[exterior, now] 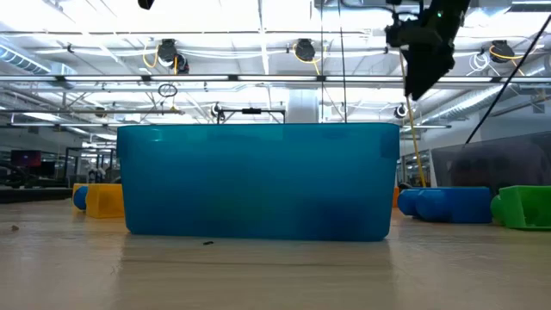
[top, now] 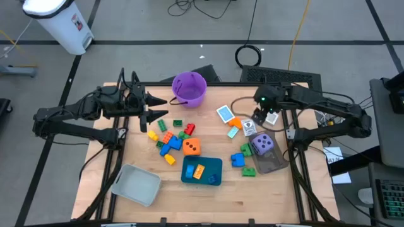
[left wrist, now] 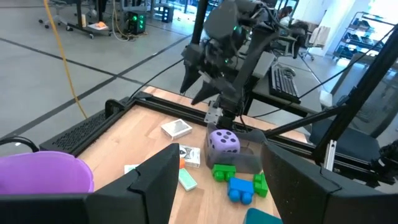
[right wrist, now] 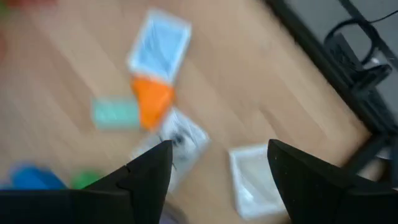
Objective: Pick & Place Toys
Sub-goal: Put the brown deck of cards into the gray bin
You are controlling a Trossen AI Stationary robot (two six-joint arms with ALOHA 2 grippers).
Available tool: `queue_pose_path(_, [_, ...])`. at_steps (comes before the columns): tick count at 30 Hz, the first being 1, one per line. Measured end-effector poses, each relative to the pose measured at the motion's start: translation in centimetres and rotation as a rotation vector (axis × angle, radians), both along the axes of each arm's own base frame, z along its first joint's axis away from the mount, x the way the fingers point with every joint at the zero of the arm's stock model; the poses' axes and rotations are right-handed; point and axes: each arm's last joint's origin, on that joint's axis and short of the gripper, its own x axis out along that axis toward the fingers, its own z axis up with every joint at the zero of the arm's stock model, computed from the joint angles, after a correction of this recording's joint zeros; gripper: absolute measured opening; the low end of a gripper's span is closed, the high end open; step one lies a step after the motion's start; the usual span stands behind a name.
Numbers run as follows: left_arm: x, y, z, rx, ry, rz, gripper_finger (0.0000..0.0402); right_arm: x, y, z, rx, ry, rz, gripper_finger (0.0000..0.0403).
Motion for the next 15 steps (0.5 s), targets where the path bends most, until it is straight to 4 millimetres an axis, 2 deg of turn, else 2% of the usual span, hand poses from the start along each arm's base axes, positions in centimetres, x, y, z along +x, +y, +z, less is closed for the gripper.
queue_pose_path(5, [0.0, 0.0, 0.0, -0.004, -0.001, 0.000, 0.0232, 0.6, -1.1, -2.2, 0.064, 0.261, 0.073, 0.0254])
queue_pose_path(9, [0.0, 0.0, 0.0, -0.019, -0.003, 0.003, 0.0232, 0.5, -2.7, -3.9, 0.173, 0.420, 0.031, 0.0254])
queue_pose_path(12, [0.0, 0.0, 0.0, -0.020, -0.003, 0.003, 0.0232, 0.2, -4.3, -4.9, 0.239, 0.488, -0.015, 0.0255])
queue_pose_path(15, [0.0, 0.0, 0.0, -0.022, -0.003, 0.003, 0.0232, -0.1, -5.6, -5.5, 0.306, 0.470, -0.033, 0.0261])
